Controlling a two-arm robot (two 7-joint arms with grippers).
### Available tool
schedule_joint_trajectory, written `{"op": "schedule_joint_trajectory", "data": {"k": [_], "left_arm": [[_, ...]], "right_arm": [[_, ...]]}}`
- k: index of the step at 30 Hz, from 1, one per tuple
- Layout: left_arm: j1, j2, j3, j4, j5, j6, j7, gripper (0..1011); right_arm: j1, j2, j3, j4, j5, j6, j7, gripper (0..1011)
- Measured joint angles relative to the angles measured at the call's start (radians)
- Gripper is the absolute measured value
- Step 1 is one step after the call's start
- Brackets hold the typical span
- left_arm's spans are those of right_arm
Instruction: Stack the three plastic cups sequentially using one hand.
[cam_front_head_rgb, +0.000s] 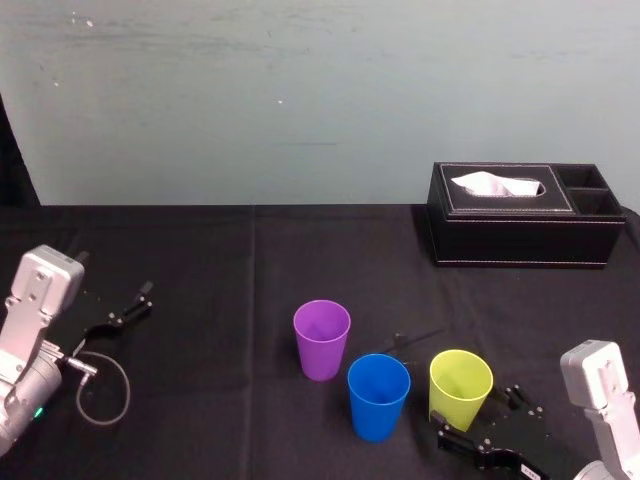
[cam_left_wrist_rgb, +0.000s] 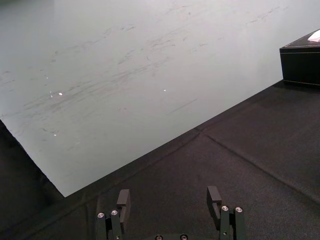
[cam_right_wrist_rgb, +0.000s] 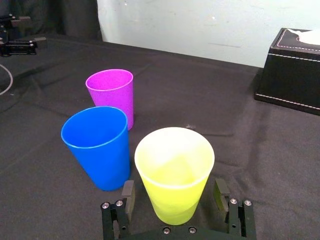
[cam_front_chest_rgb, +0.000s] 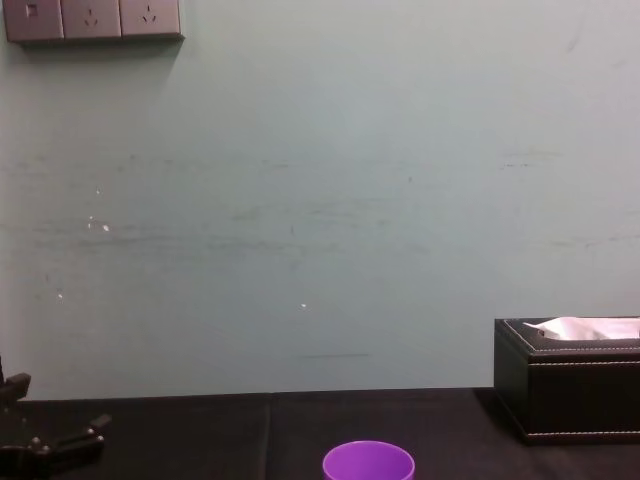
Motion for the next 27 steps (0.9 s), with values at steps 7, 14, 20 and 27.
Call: {"op": "schedule_joint_trajectory", "data": {"k": [7,14,20,27], "left_arm": [[0.0,0.0,0.0,0.0,0.0,0.0,0.0,1000],[0.0,0.0,0.0,0.0,0.0,0.0,0.0,1000],[0.0,0.0,0.0,0.0,0.0,0.0,0.0,1000],[0.0,0.0,0.0,0.0,0.0,0.0,0.0,1000]], "right_arm": [[0.007,-0.025,0.003,0.014,-0.017,-0.016,0.016,1000],[0.022,-0.054,0.004,0.031,-0.042,-0.024,0.026,1000],[0.032,-0.072,0.005,0.043,-0.058,-0.026,0.035,1000],[0.038,-0.093,0.011,0.054,-0.082,-0.026,0.038,1000]]}}
